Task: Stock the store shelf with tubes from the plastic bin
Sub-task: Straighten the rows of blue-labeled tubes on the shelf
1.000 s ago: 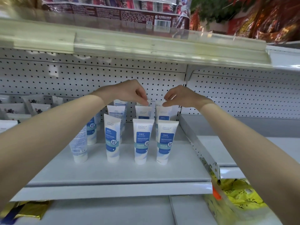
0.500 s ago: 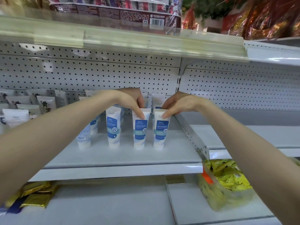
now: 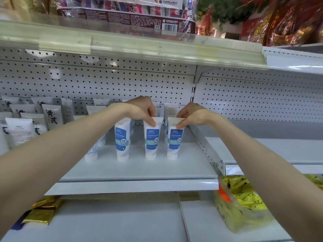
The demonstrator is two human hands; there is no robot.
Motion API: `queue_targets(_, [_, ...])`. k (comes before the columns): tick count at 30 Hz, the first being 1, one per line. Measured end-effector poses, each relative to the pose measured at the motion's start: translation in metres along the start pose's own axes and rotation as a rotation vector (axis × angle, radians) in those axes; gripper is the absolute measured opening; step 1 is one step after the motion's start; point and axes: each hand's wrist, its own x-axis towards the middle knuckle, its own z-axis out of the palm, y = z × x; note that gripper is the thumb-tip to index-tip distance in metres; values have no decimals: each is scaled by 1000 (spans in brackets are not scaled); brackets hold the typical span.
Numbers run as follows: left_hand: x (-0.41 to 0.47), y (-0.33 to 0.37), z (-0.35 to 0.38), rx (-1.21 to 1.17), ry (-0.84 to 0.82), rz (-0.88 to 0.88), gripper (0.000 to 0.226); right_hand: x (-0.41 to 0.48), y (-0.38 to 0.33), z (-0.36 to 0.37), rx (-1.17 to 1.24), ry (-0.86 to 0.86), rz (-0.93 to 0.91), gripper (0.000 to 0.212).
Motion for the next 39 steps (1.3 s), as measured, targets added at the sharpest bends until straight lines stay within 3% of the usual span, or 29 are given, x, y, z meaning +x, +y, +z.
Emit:
queue_targets(24, [8, 1, 4, -16, 27, 3, 16, 7, 1, 0, 13, -7, 10, 36])
queue_targets(33, [3, 0, 2, -48, 11, 13, 18, 9, 1, 0, -27, -25, 20, 45])
queue_targets(39, [-3, -1, -14, -71, -12, -7, 24, 5, -11, -13, -39, -35, -40, 27])
